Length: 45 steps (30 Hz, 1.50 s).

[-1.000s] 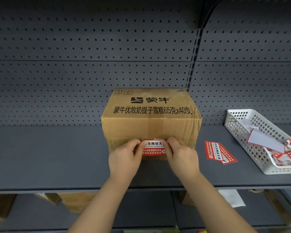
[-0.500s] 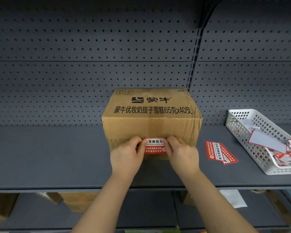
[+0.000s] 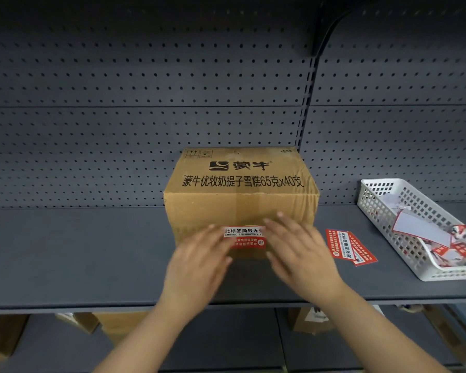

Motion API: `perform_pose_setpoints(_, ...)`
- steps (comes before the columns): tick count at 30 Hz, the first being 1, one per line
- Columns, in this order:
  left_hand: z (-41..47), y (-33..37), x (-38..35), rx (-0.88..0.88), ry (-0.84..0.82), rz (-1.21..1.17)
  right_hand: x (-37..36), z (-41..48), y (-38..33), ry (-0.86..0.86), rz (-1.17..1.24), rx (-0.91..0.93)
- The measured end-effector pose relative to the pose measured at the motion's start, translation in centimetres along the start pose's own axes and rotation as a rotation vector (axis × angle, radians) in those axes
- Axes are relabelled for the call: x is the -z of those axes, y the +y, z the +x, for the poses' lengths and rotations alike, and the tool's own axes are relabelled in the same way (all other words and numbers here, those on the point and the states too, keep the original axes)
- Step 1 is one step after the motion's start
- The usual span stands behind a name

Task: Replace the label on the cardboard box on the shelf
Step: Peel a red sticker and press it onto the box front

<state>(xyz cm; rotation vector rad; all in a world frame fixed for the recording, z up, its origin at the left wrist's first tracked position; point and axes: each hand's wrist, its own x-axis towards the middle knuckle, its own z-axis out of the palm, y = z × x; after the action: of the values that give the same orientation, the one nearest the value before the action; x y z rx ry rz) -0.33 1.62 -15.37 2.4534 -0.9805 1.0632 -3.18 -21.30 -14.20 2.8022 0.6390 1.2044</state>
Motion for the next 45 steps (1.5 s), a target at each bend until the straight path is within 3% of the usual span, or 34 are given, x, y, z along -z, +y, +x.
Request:
perform_pose_setpoints(2,0.0,1.0,-1.7,-0.148,-0.217,0.132,-0.9,0.2,-0.6,-0.145,-0.106,0.074)
perform_pose_setpoints(6,0.0,-1.7,-2.7,-0.095,-0.474,0.382,-1.5,-0.4,2.3,-0.333,-0.288,0.07)
perform_pose_setpoints(12,-3.0,-5.8,0.2,0.029,-0.362,0.355,1.0,-3.3,5.9,-0.327,-0.399,0.009)
perform_pose_setpoints(15,-2.1,-4.0,-0.2,-0.099,-0.384,0.301,0.3,-2.7,2.4,-0.297,-0.323,0.08)
perform_pose_setpoints(18,-0.4,-1.7,-2.1,-0.223,-0.497,0.366,-1.7,-1.4,-0.6,-0.404,-0.314,0.154)
perform_pose_setpoints(22,-0.9,-4.6,-1.0,-0.23,-0.579,0.473,-0.8,-1.4,2.6,-0.485,-0.378,0.121)
perform_pose_setpoints(27,-3.1,-7.0,1.6,-0.145,-0.508,0.342,1.1,-2.5,3.1,-0.427,-0.319,0.076)
perform_pose_setpoints(32,-0.4,-3.1,-1.3,-0.289,-0.535,0.308,-2.0,-0.5,-1.5,-0.468,-0.308,0.217)
perform_pose_setpoints(37,-1.6,-6.6,-0.4,-0.274,-0.612,0.391,-0.9,-2.3,3.5,-0.572,-0.395,0.183)
perform_pose_setpoints(41,-2.9,-7.9,0.9,-0.262,-0.567,0.335,-0.1,-4.0,4.0,-0.486,-0.352,0.097)
perform_pose_setpoints(45,-1.7,-4.5,-0.8,-0.377,-0.542,0.27,-2.1,-2.6,0.3,-0.45,-0.318,0.24)
